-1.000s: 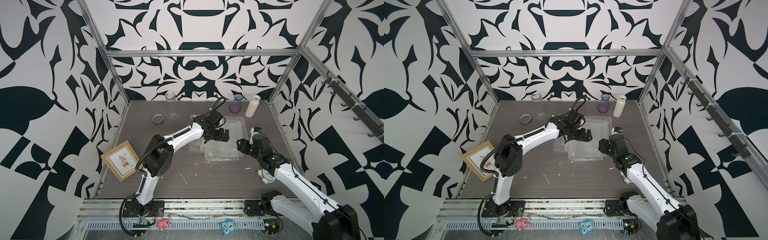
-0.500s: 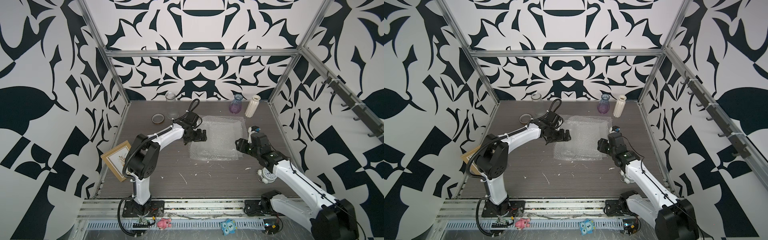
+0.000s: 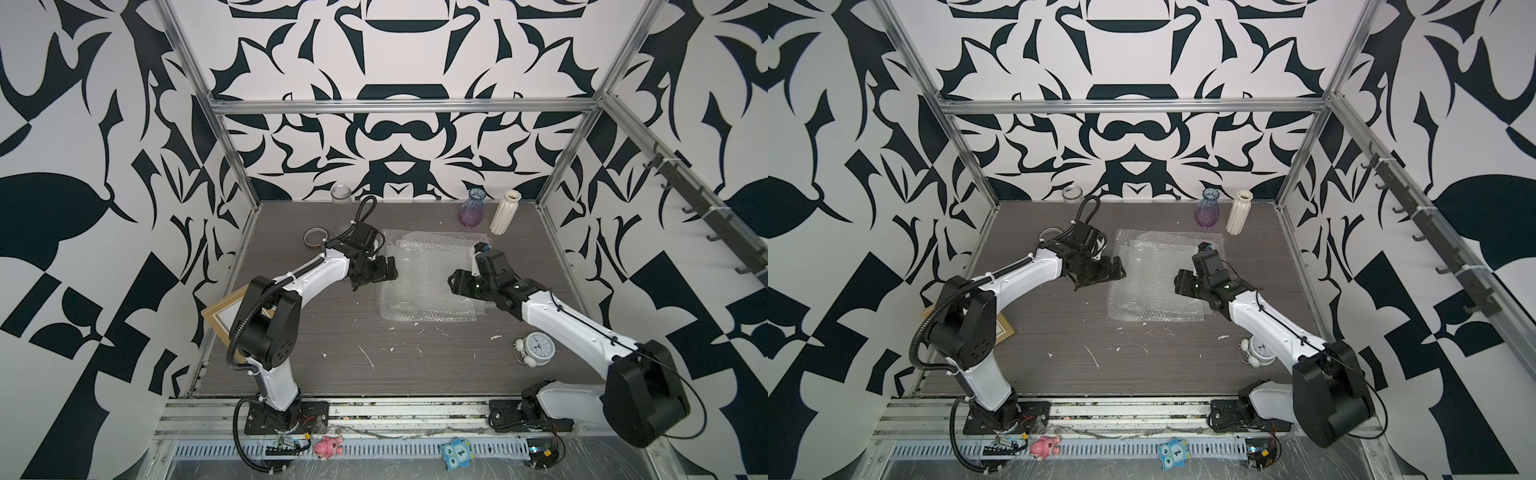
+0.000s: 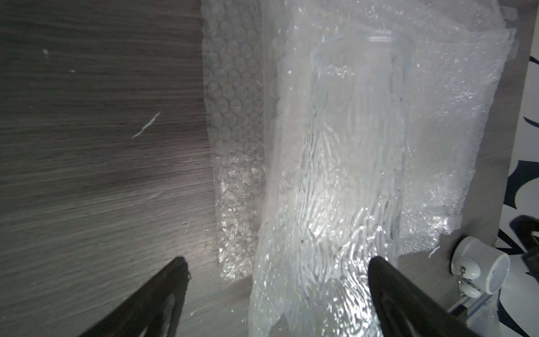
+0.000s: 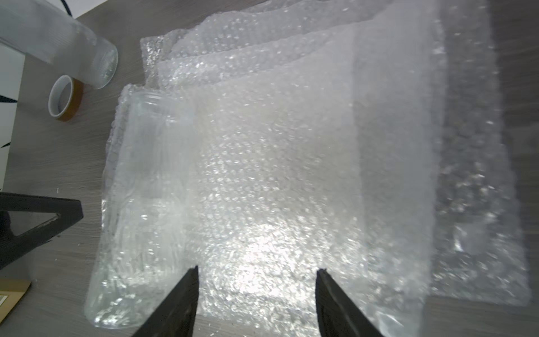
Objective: Unwrap the vase from the bubble wrap
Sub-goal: Unwrap the bubble wrap, then pick up the vase from the bubble wrap.
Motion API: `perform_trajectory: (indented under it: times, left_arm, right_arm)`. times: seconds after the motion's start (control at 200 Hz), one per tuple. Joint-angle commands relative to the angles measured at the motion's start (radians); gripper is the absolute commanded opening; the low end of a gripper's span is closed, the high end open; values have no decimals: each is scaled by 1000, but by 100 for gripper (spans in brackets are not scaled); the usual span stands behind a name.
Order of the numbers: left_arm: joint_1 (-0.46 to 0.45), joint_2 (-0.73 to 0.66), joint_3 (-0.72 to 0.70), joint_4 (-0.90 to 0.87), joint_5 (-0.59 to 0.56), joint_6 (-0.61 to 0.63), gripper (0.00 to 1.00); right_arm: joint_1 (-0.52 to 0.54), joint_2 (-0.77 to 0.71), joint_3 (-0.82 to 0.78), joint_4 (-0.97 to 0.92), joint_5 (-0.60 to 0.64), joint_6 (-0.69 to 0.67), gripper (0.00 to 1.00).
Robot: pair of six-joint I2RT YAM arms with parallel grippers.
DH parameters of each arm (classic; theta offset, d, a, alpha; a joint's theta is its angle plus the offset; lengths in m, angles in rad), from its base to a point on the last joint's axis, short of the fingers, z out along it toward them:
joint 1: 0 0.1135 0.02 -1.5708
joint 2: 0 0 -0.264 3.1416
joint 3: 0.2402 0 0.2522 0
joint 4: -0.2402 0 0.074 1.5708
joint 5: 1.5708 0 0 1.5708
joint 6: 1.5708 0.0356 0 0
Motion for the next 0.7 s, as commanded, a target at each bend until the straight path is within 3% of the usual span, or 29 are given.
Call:
perform_trajectory:
  times: [0.0, 0.32, 0.505, 0.695]
  left_arm:
    - [10, -81, 7, -52, 28, 9, 99]
    - [11, -225, 92, -233, 13, 152, 99]
    - [11, -322, 0, -135, -3, 166, 99]
    - [25, -374, -12, -148, -5, 183, 99]
  right_arm:
    - [44, 87, 126, 18, -10, 13, 70]
    - [102, 462, 553, -167, -11, -13, 83]
    - [127, 624, 773, -335, 64, -34, 85]
    - [128, 734, 952, -492, 109, -29, 85]
